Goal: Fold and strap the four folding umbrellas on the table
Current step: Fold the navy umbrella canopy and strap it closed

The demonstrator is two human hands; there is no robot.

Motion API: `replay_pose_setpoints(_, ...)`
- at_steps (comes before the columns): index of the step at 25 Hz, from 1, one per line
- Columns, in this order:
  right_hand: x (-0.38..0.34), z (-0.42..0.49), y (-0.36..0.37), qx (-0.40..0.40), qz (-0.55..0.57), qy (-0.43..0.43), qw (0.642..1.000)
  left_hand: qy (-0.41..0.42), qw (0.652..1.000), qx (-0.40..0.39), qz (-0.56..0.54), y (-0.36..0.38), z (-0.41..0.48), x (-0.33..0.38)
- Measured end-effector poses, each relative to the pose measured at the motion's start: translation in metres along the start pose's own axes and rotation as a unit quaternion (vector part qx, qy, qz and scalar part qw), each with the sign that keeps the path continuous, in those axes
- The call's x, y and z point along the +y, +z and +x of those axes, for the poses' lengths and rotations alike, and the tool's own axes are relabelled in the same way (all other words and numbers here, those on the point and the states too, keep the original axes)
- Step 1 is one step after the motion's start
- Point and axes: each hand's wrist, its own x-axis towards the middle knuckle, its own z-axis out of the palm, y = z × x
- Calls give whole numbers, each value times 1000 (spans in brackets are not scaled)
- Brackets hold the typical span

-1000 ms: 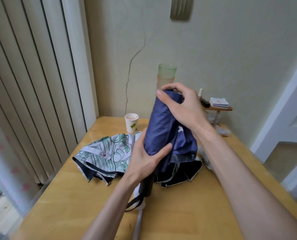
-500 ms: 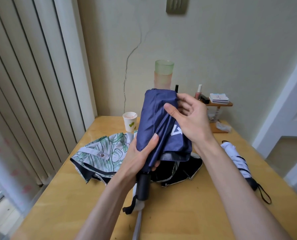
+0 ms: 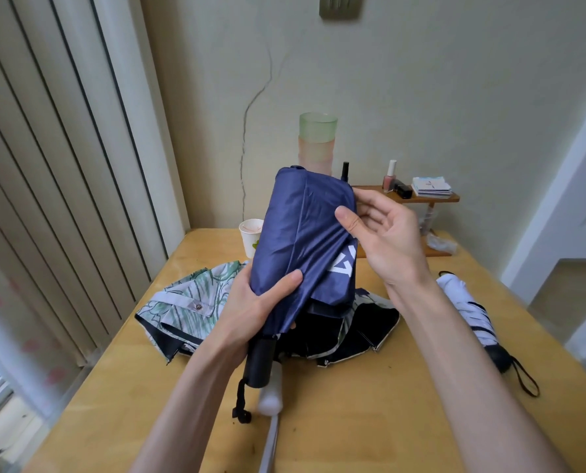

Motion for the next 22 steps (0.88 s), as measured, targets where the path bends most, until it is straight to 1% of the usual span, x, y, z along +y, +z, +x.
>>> replay_pose_setpoints(3, 2, -4, 1, 61, -9, -12, 998, 16, 999, 12, 32, -7, 3, -2)
replay_pose_setpoints(5, 1, -7, -1, 70, -19, -8, 997, 20, 999, 11, 49, -12, 3, -2)
replay_pose_setpoints(8, -1, -10, -4, 25, -33, -15, 999, 28, 997, 7, 69, -19, 4, -1)
replay_pose_setpoints(11, -3, -13, -9, -16, -4, -41, 999, 43, 992, -9, 118, -28, 3, 3)
replay_pose_setpoints(14, -8, -17, -13, -58, -6, -18, 998, 44, 988, -34, 144, -38, 1, 7)
replay_pose_setpoints(16, -10, -18, -16, -76, -53, -11, 996, 40, 984, -41, 167, -43, 1, 7)
replay_pose_setpoints(19, -9, -18, -18, -72, -98, -28, 992, 41, 982, -48, 179, -48, 3, 5)
replay_pose_setpoints(22, -3, -22, -21, -56, -170, -109, 978, 36, 982, -58, 173, -47, 4, 4)
